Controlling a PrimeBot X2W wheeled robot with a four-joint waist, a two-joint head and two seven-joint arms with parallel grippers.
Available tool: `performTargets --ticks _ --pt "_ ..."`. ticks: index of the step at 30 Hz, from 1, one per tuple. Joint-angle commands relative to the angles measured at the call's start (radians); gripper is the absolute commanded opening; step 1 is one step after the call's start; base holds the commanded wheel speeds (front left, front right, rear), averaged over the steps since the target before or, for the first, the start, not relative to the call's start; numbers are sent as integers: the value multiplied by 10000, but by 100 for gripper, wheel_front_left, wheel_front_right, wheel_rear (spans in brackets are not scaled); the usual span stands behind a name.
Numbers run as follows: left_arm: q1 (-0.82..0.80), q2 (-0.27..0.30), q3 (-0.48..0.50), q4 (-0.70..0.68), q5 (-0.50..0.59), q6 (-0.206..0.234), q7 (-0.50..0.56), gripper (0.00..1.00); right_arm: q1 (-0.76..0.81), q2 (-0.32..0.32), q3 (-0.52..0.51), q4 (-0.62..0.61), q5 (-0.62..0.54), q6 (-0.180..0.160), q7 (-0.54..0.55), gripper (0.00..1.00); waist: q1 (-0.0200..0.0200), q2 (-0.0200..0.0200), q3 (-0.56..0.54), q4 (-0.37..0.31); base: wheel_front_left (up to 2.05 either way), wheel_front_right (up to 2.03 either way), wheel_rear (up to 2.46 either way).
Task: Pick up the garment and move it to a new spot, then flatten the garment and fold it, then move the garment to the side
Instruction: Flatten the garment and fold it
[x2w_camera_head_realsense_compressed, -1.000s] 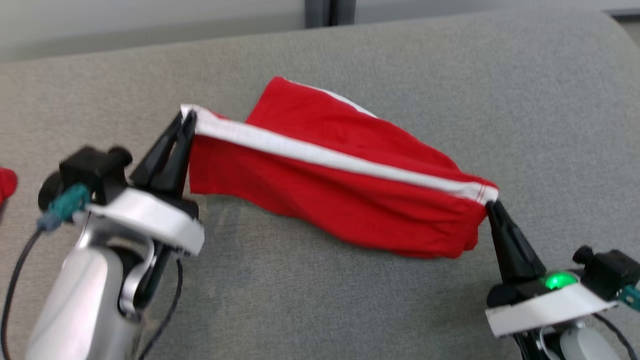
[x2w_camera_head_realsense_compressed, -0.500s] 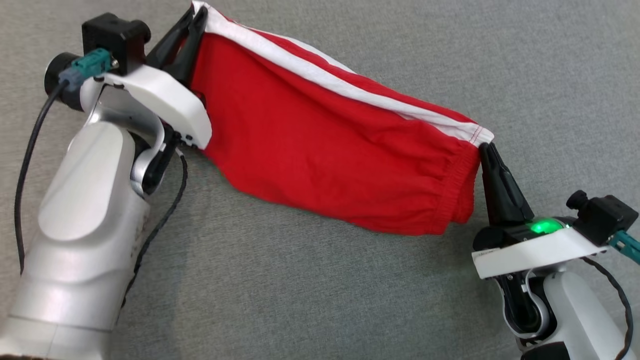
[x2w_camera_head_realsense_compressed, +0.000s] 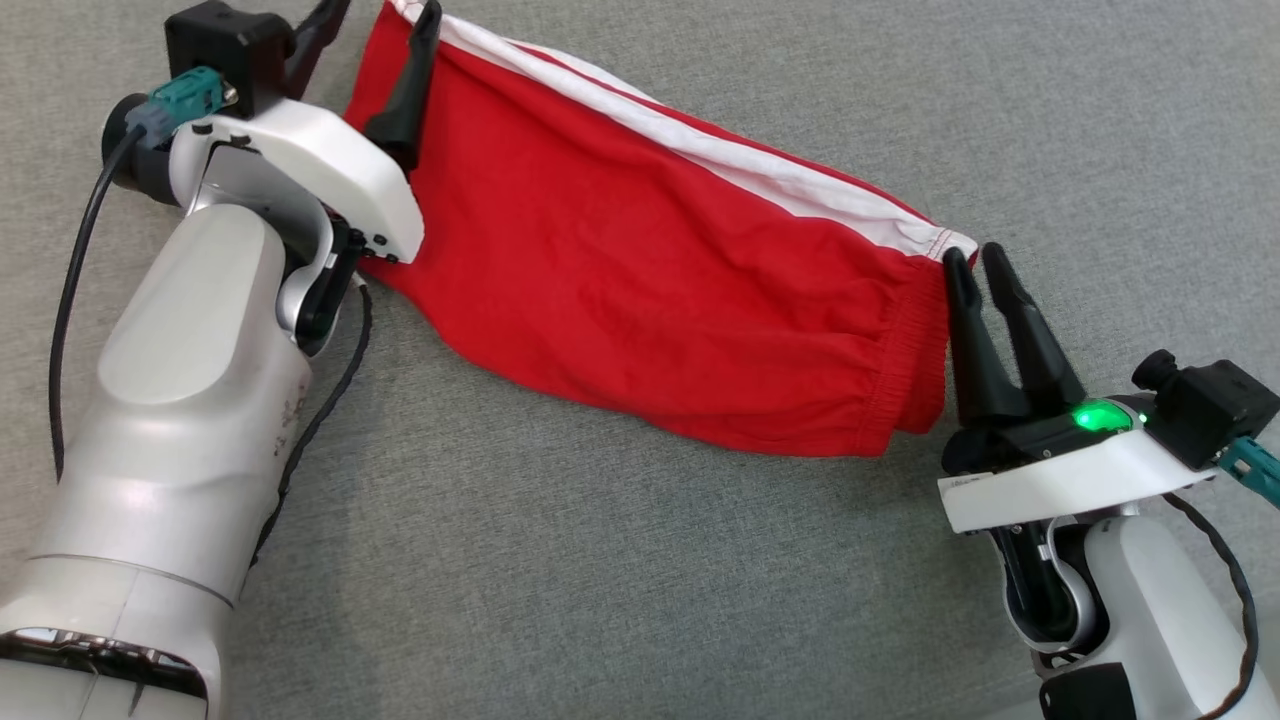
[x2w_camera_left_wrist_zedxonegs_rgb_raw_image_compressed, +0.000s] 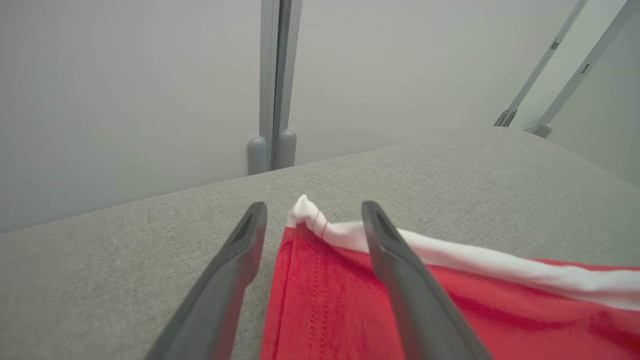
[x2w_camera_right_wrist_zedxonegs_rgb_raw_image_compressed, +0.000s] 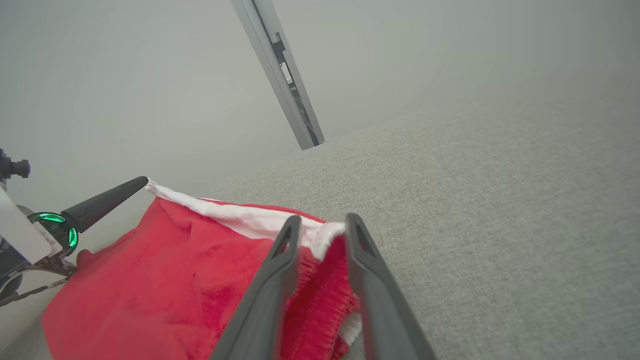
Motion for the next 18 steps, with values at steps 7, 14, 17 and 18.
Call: performTargets --ticks 7,14,17,18 --pt "525 -42 141 -363 368 664 -929 100 491 -94 -808 -628 -1017 3 -53 100 0 0 -339 468 0 0 0" --pt "2165 55 633 -2810 895 1419 -964 100 849 -137 -1666 -1059 -2033 3 -52 100 0 0 -761 911 0 0 0" --pt "3036 89 921 -3628 953 1783 -970 100 959 -250 -1914 -1118 -2323 3 -53 100 0 0 -996 1057 0 0 0" --pt "3356 91 1003 -3864 937 1896 -970 100 1034 -244 -1978 -1102 -2391 3 -53 100 0 0 -1079 1093 0 0 0"
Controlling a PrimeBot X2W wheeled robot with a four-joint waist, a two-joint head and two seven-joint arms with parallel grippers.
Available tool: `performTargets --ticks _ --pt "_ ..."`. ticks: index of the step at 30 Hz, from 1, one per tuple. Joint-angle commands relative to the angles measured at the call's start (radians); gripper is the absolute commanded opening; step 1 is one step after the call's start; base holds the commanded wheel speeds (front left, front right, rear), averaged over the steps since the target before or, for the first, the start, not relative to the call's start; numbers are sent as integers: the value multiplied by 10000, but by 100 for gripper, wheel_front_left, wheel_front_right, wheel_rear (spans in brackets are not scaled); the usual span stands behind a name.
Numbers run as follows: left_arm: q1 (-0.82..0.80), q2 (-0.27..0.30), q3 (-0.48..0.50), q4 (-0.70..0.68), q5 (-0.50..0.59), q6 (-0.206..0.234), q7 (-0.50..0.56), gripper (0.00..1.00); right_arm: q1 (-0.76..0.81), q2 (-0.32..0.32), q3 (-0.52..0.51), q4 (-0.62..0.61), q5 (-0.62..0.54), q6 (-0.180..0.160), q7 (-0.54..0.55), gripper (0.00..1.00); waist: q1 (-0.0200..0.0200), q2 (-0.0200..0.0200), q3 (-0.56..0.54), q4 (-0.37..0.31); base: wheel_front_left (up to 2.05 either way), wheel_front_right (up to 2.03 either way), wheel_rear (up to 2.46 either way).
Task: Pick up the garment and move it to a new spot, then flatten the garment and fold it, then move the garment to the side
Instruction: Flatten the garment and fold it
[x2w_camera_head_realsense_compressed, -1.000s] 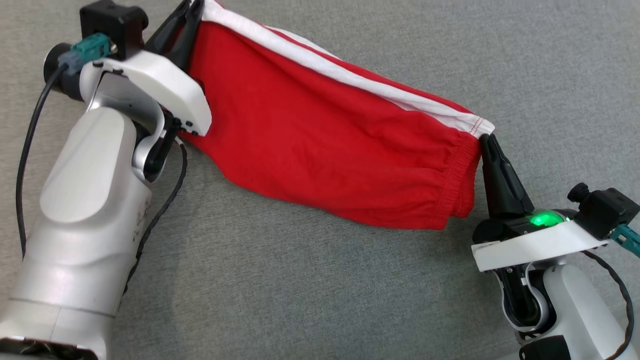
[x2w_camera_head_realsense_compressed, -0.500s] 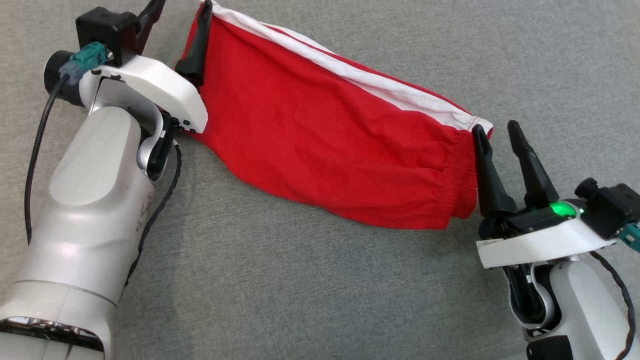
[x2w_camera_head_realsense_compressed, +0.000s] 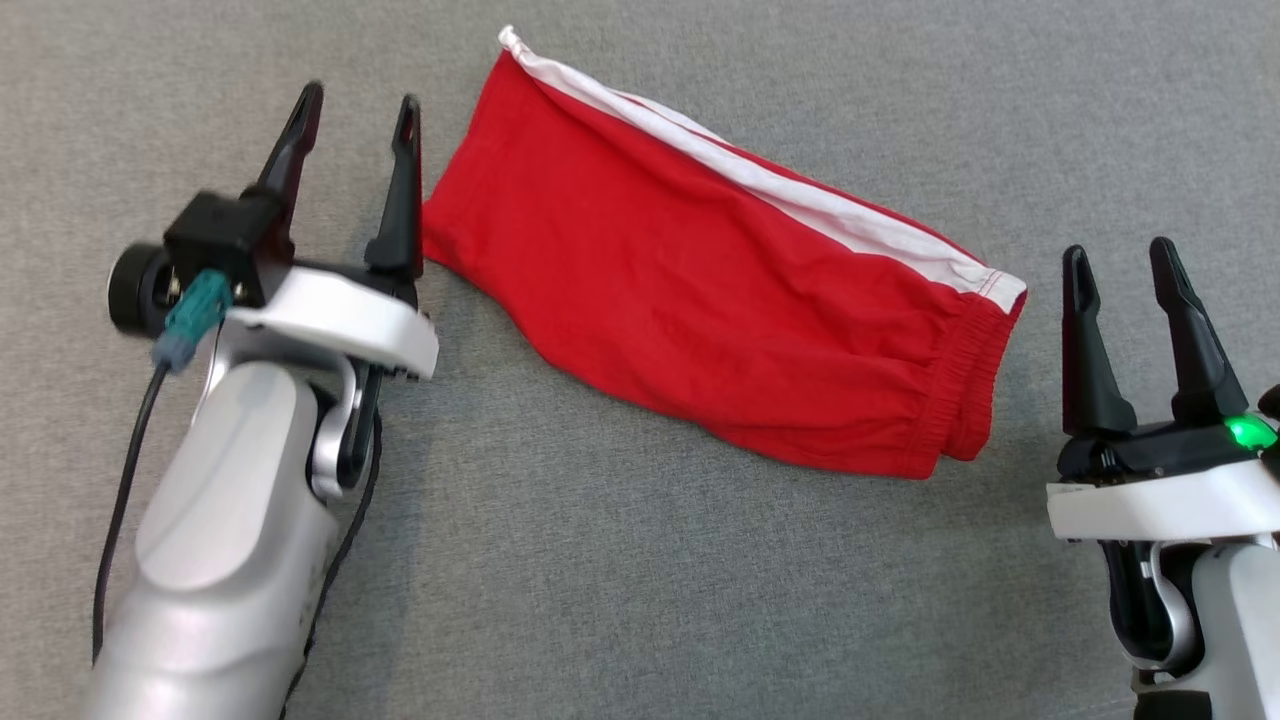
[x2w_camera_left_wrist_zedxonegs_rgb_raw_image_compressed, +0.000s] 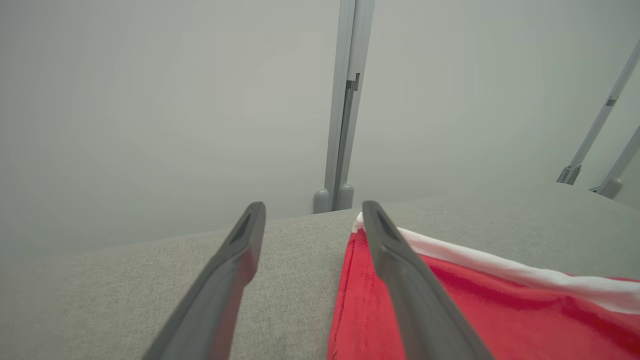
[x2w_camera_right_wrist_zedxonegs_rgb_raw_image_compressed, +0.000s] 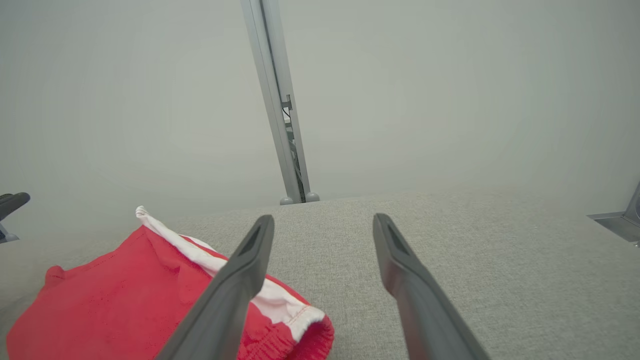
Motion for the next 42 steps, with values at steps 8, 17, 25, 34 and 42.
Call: performTargets --ticks 8,17,25,34,42 --pt "2173 245 418 -1406 -85 653 -4 100 568 -210 -592 140 -660 3 -43 100 0 0 -798 371 0 0 0" --pt "3460 443 366 -2110 -180 921 234 100 1273 -213 -863 326 -716 3 -43 100 0 0 -1273 538 0 0 0" --pt "3738 536 308 -2343 -313 982 460 100 1360 -121 -815 304 -564 3 -44 100 0 0 -1360 513 0 0 0" --pt "3535 474 178 -2429 -369 1016 631 100 1337 -75 -846 349 -482 3 -44 100 0 0 -1312 536 0 0 0" --pt "2406 497 -283 -2181 -229 558 1199 100 1141 -87 -767 288 -396 3 -44 100 0 0 -985 489 0 0 0"
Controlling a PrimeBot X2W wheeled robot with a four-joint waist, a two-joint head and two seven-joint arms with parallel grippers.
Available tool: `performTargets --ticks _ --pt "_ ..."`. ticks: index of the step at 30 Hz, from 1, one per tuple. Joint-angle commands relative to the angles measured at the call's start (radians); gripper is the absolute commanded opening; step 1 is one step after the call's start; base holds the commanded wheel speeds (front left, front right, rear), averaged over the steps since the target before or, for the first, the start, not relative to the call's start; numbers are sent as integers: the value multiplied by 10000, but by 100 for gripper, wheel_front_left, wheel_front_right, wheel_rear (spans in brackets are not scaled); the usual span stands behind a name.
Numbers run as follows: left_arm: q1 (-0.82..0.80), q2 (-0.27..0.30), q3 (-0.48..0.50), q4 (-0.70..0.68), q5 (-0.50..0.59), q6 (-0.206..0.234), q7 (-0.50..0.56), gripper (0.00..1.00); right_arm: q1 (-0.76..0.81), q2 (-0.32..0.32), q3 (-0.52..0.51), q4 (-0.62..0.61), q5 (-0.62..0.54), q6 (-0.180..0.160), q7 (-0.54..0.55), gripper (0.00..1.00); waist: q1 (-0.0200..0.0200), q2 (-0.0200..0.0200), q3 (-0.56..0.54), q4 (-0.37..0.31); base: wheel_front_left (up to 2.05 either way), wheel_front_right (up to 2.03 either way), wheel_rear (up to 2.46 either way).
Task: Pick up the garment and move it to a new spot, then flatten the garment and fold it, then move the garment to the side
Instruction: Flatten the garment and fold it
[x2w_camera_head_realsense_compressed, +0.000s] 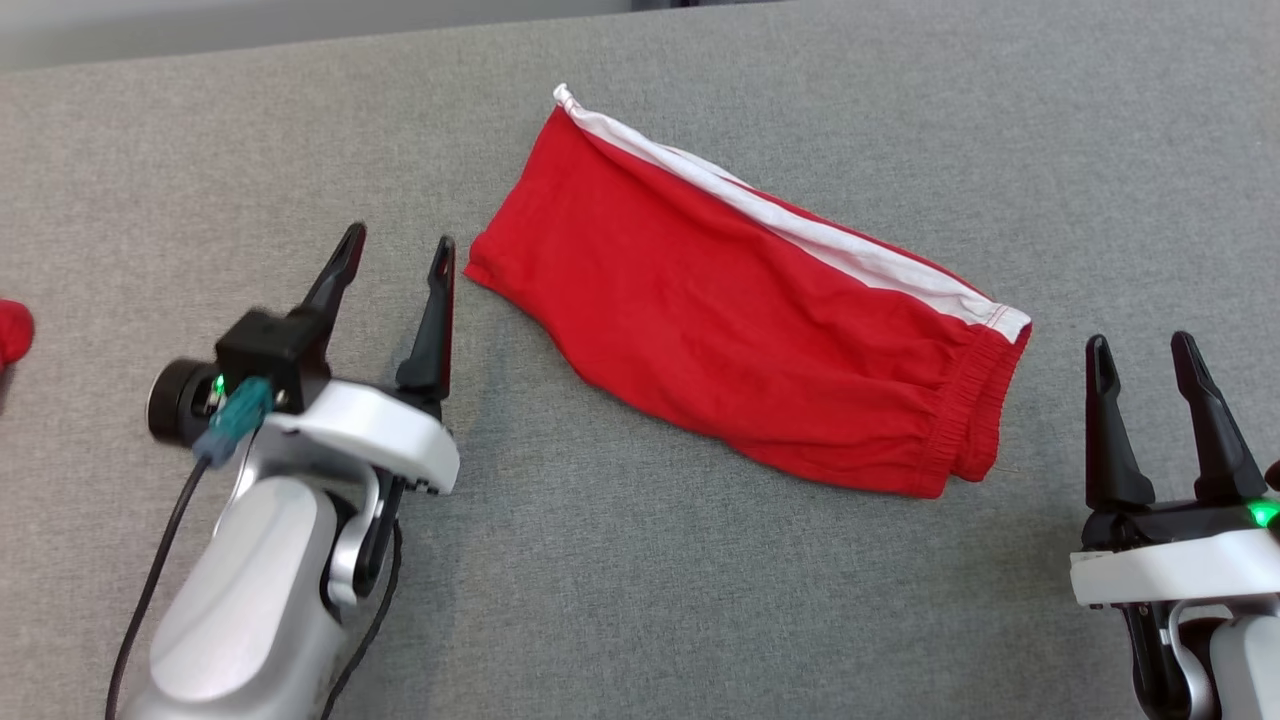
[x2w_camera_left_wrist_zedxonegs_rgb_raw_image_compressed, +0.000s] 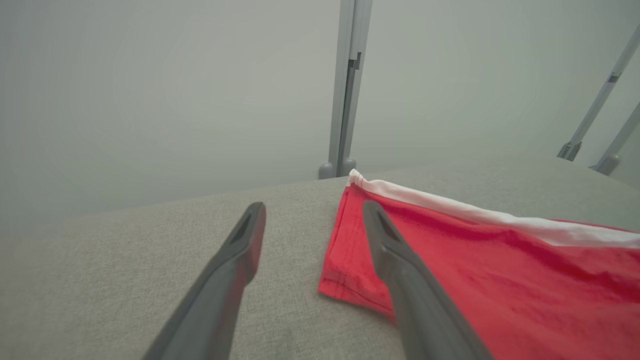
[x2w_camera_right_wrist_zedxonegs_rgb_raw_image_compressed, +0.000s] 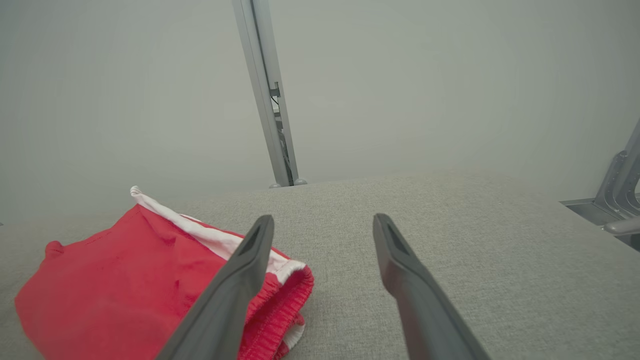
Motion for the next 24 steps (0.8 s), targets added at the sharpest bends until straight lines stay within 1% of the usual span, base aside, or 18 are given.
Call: performTargets --ticks 1,3,4,8,12,19,20,21,22,23,24 --pt "-402 44 -89 203 -24 -180 203 100 -111 -70 3 2 85 3 -44 100 0 0 123 -57 0 0 0" --pt "-826 34 -215 583 -101 -402 562 100 -177 -82 80 19 81 3 -43 100 0 0 220 -138 0 0 0" --pt "-826 34 -215 583 -101 -402 562 100 -177 -82 80 19 81 3 -43 100 0 0 220 -138 0 0 0" --pt "-1535 -53 -393 1684 -379 -827 1415 100 -274 -67 222 100 166 3 -43 100 0 0 383 -313 0 0 0" --pt "-2057 -112 -466 2751 -626 -1150 2032 100 -281 -16 277 138 246 3 -45 100 0 0 520 -480 0 0 0" --pt "-2715 -253 -610 4176 -930 -1544 2723 100 -292 41 329 172 342 3 -43 100 0 0 665 -654 0 0 0" --pt "-2781 -276 -635 4311 -977 -1600 2805 77 -304 47 352 177 353 3 -43 100 0 0 681 -670 0 0 0" --pt "-2820 -301 -665 4450 -995 -1651 2841 40 -324 49 365 179 369 3 -45 100 0 0 698 -683 0 0 0" --pt "-2876 -301 -696 4550 -984 -1675 2841 9 -342 48 377 181 393 3 -43 100 0 0 714 -694 0 0 0" --pt "-2917 -303 -701 4632 -985 -1687 2802 0 -358 54 387 177 404 3 -44 100 0 0 726 -704 0 0 0" --pt "-2942 -306 -727 4741 -976 -1686 2808 0 -366 59 397 174 427 3 -44 100 0 0 733 -713 0 0 0"
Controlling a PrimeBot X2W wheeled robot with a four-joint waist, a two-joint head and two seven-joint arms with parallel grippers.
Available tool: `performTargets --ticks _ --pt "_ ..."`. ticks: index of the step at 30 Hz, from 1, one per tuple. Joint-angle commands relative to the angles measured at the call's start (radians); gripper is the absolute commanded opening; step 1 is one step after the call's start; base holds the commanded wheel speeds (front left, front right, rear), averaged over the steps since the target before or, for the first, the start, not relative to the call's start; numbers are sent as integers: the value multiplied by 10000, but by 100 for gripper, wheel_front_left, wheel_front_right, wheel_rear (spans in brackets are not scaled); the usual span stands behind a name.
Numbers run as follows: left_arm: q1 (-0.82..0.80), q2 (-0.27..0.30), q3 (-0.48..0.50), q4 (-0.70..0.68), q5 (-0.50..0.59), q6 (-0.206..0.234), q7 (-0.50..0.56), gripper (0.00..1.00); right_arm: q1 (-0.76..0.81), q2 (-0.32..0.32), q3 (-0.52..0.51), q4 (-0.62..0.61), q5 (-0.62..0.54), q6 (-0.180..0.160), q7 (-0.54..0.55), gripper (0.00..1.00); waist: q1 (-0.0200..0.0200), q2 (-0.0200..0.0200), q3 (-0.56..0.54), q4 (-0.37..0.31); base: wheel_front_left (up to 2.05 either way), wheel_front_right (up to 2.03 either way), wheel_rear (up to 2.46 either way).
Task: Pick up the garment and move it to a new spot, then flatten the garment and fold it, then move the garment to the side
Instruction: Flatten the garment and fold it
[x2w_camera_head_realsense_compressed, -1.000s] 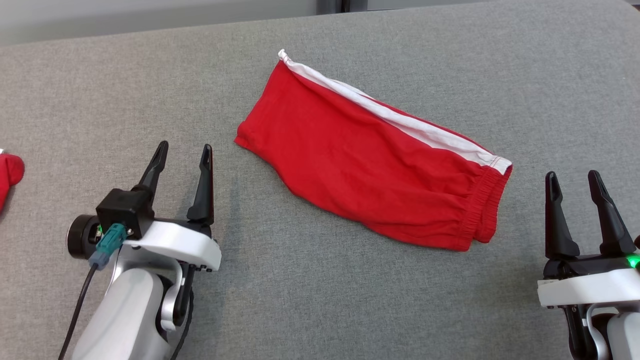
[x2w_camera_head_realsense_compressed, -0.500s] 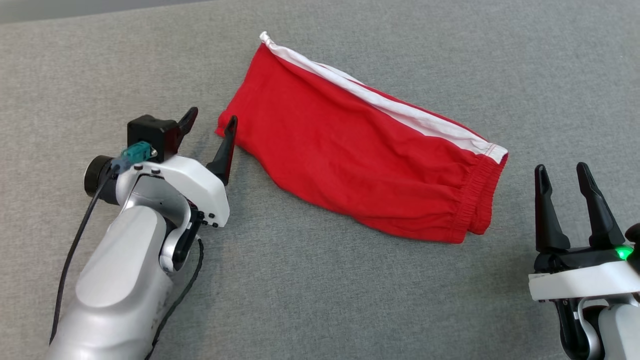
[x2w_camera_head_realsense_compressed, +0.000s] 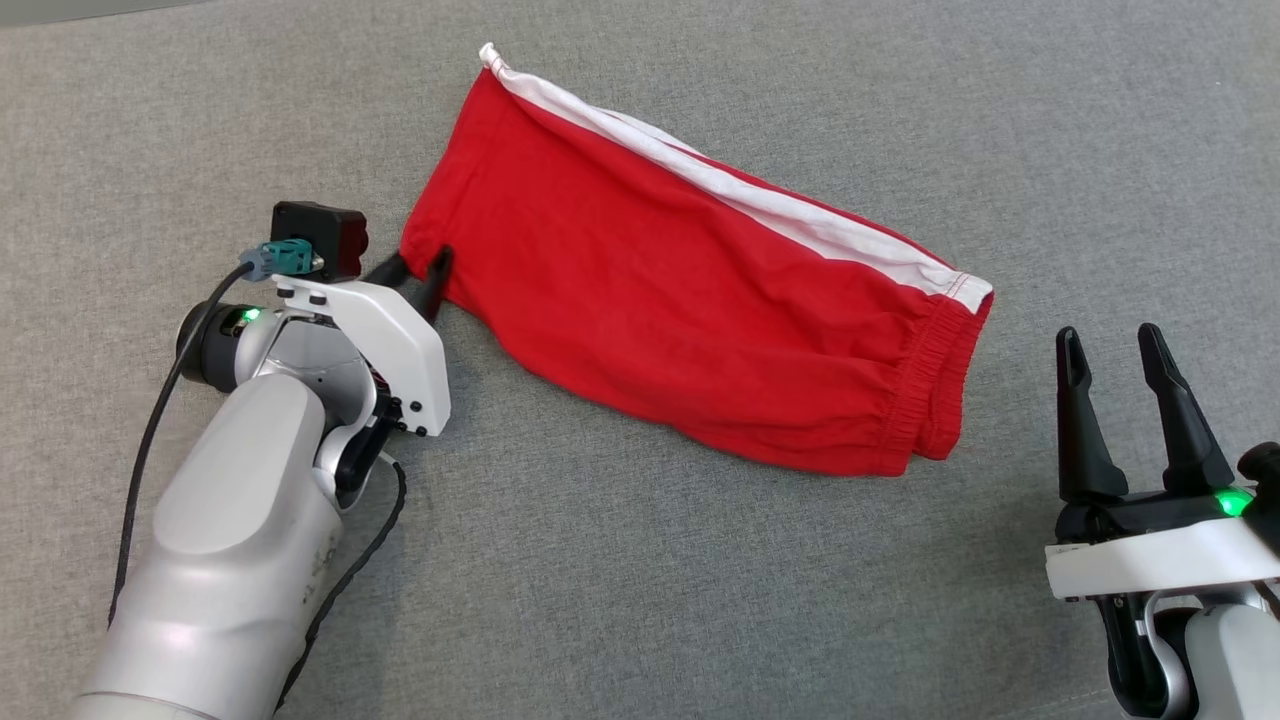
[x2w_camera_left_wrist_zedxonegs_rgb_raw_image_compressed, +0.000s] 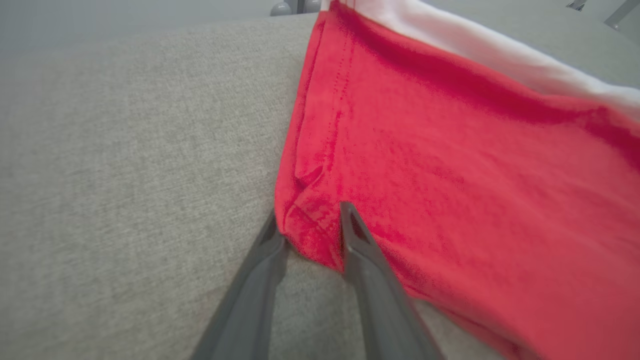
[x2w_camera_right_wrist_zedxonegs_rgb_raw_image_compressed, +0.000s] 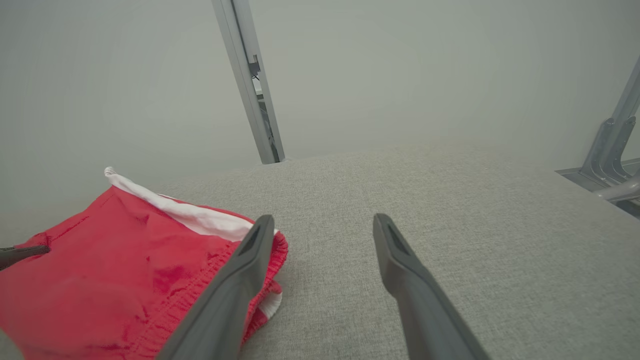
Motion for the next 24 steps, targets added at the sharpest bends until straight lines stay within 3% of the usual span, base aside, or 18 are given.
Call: performTargets --ticks 1,12,18,24 --pt "-49 27 -55 169 -4 -10 -6 0 -92 -16 -18 -28 97 3 -44 100 0 0 8 -7 0 0 0" --pt "1179 -84 319 203 -459 289 -1203 0 179 -1 22 141 150 3 -44 100 0 0 -234 209 0 0 0" --pt "2805 -76 475 -799 -682 589 -1876 0 421 -146 -49 178 165 3 -45 100 0 0 -513 682 0 0 0" --pt "4178 -104 416 -2178 -811 943 -1902 0 638 -295 -183 184 74 3 -45 100 0 0 -791 1108 0 0 0"
